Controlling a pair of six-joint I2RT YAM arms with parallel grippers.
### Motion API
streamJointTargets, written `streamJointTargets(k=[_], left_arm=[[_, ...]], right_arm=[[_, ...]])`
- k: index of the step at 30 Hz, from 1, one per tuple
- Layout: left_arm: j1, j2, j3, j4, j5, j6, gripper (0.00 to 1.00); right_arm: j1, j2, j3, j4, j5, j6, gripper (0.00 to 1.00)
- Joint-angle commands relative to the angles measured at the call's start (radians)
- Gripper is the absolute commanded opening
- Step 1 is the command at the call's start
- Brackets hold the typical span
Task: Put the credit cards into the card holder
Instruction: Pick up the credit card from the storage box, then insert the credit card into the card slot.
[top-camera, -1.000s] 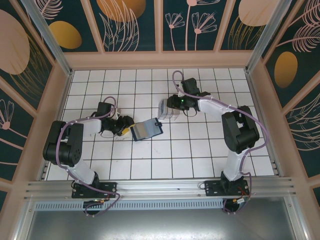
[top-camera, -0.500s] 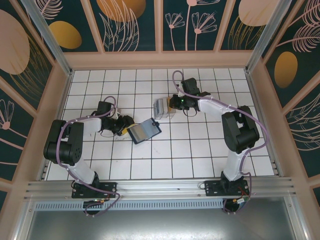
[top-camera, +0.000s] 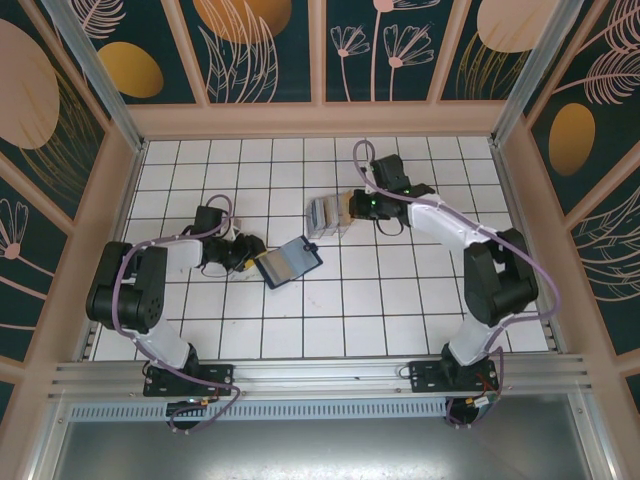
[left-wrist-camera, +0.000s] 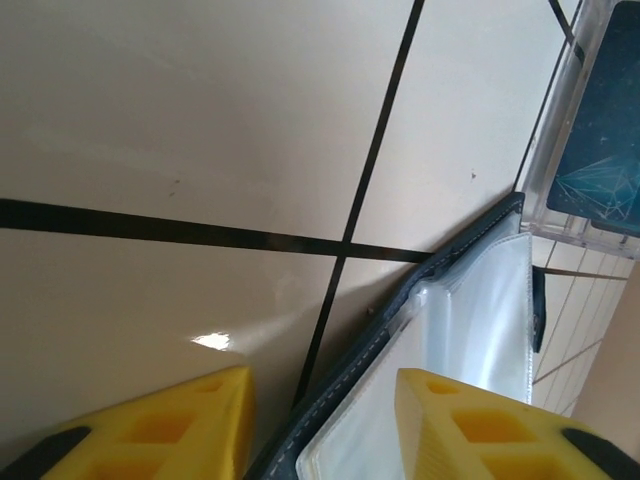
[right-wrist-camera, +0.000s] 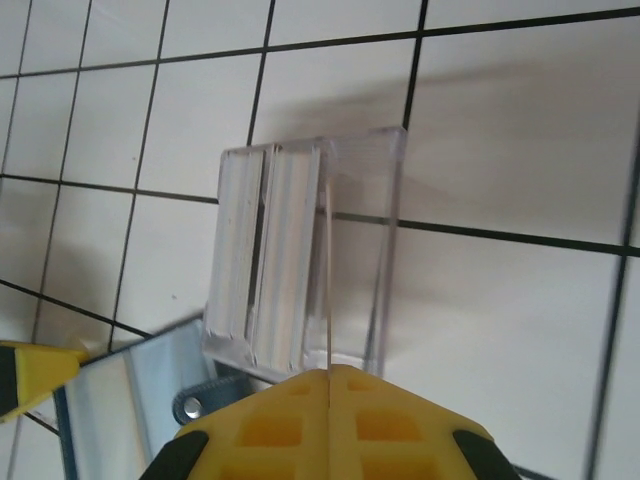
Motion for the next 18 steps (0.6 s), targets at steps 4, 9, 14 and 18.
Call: streamJointTargets(k=[4, 9, 14, 18], left_arm=[[-0.005, -0.013, -0.050, -0.013, -0.069, 0.025, 0.27], [-0.005, 0.026, -0.066, 0.034, -0.032, 0.004, 0.07], [-0.005, 0.025, -0.067, 0.028, -0.028, 0.015, 0.00], [-0.005, 0.028, -0.045, 0.002, -0.021, 0.033, 0.00]], right_arm=[[0.083, -0.158, -0.058, -0.093, -0.039, -0.121, 0.00], [0.188, -0.040, -0.025, -0.018, -0.268, -0.126, 0.00], [0.239, 0.093, 0.042, -0.013, -0.330, -0.162, 0.00], [0.240, 0.176, 0.081, -0.038, -0.396, -0.234, 0.00]])
